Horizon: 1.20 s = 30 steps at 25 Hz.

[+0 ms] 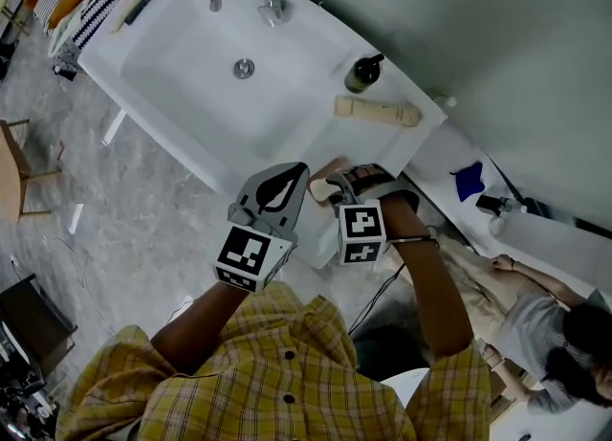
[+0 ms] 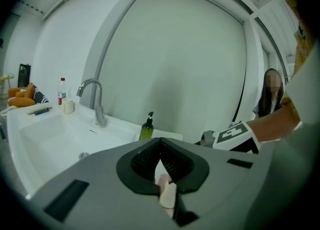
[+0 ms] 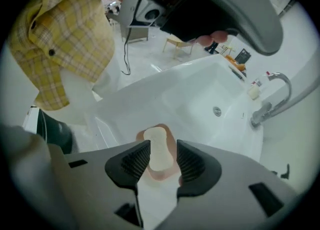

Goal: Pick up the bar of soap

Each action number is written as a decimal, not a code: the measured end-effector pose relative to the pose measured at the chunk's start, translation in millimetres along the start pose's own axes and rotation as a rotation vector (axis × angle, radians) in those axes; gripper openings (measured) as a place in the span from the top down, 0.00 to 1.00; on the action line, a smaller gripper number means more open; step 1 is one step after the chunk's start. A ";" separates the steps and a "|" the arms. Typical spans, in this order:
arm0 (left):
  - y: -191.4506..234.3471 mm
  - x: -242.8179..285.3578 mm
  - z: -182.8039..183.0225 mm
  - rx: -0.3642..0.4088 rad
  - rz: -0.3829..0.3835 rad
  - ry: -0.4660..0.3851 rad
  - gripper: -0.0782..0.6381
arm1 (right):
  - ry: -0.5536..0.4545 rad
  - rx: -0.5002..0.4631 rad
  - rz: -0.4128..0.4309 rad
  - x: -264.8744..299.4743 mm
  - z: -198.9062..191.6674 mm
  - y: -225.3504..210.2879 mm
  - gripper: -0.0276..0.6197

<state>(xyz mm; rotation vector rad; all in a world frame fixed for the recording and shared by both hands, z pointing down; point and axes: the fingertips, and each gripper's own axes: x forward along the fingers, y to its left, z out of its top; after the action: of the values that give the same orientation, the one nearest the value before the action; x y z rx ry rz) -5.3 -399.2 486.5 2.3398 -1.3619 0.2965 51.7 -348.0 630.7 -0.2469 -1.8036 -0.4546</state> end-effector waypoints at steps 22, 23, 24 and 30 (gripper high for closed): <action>30.9 24.5 -5.3 -0.046 -0.029 0.051 0.87 | 0.126 -0.179 0.290 71.5 -21.9 12.9 0.63; 31.3 26.0 -5.8 -0.047 -0.031 0.053 0.87 | 0.119 -0.179 0.289 72.1 -21.7 12.0 0.63; 30.9 27.3 -5.9 -0.047 -0.034 0.055 0.87 | 0.115 -0.178 0.287 72.4 -21.7 11.2 0.63; 24.6 27.7 -4.4 -0.034 -0.045 0.065 0.87 | 0.094 -0.152 0.234 68.5 -21.2 5.1 0.63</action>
<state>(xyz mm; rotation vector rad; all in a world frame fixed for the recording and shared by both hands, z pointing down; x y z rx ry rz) -12.6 -429.5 507.1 2.3090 -1.2721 0.3304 53.3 -357.0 702.0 -0.5272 -1.6271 -0.4296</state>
